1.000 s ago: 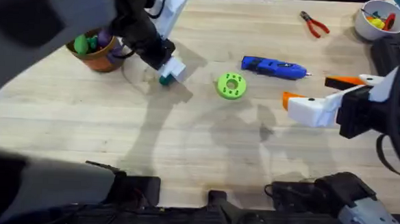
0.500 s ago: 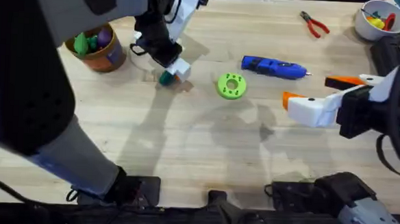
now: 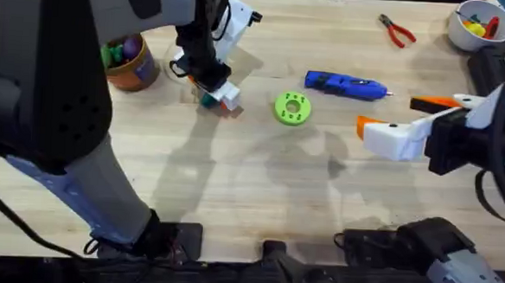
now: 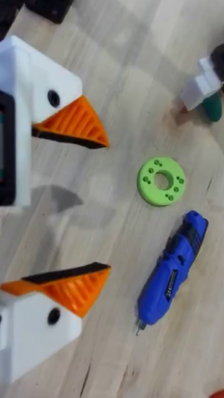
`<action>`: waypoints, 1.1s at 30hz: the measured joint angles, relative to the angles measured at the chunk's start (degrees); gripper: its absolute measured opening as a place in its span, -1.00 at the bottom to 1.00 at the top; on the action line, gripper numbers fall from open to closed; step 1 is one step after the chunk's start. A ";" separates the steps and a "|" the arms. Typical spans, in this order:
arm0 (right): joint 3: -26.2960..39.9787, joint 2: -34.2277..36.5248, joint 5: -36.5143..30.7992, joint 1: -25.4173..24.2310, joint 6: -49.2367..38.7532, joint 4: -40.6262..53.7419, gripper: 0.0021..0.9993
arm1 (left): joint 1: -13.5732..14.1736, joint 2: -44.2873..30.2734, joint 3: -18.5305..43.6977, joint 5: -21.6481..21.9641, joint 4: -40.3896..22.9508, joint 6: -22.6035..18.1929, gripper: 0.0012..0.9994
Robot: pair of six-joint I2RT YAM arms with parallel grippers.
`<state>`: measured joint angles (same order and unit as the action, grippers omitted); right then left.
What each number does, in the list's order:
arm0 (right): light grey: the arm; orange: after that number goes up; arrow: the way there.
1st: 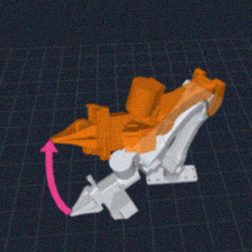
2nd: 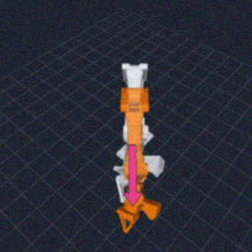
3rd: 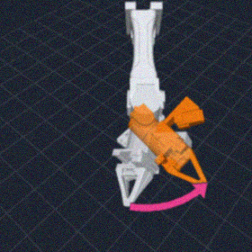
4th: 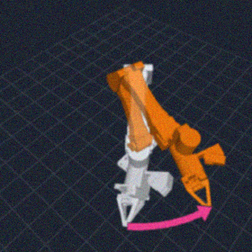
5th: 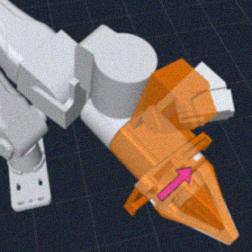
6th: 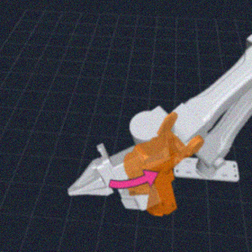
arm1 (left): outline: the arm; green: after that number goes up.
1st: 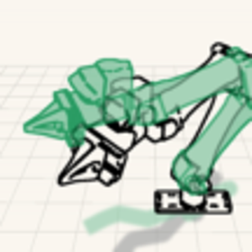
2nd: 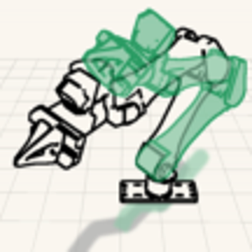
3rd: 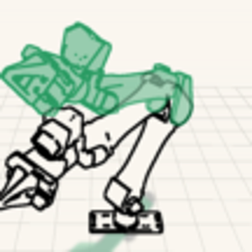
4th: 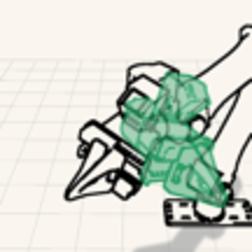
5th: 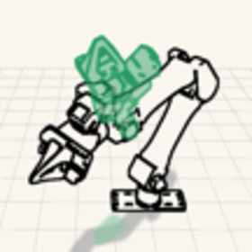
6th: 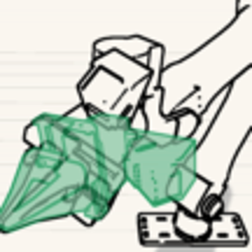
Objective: Pick up the gripper from the table and insert it into the empty holder that is missing its gripper. Then pick up a screw, insert it into the mounting hole, and use the screwdriver to tighten it. Finally, clean up the table by picking up the vegetable and placing it into the bucket.
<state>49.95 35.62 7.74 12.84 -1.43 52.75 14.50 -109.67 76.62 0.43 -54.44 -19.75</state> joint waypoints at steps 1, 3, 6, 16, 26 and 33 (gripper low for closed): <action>0.00 0.00 0.00 0.00 0.00 0.00 0.99 | 0.00 0.00 0.00 -0.31 0.00 0.00 0.80; 0.00 0.00 0.00 0.00 0.00 0.00 0.99 | 0.00 0.00 0.00 -0.47 0.04 0.02 0.63; 0.00 0.00 -0.01 0.00 0.00 0.00 0.99 | 0.00 -0.01 0.00 -0.68 0.05 0.06 0.23; 0.00 0.00 0.00 0.00 0.00 0.00 0.99 | -0.02 0.00 0.26 -0.85 -0.01 0.36 -0.94; 0.00 0.00 -0.02 0.00 0.00 -0.01 0.99 | -2.16 6.24 0.26 -1.05 -1.73 7.73 -0.94; 0.00 0.00 -0.02 0.00 0.00 -0.02 0.99 | -7.54 22.32 0.28 -0.82 -4.48 10.21 -0.94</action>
<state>49.95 35.62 7.73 12.84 -1.43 52.73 6.96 -87.35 76.90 -0.39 -58.92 -9.53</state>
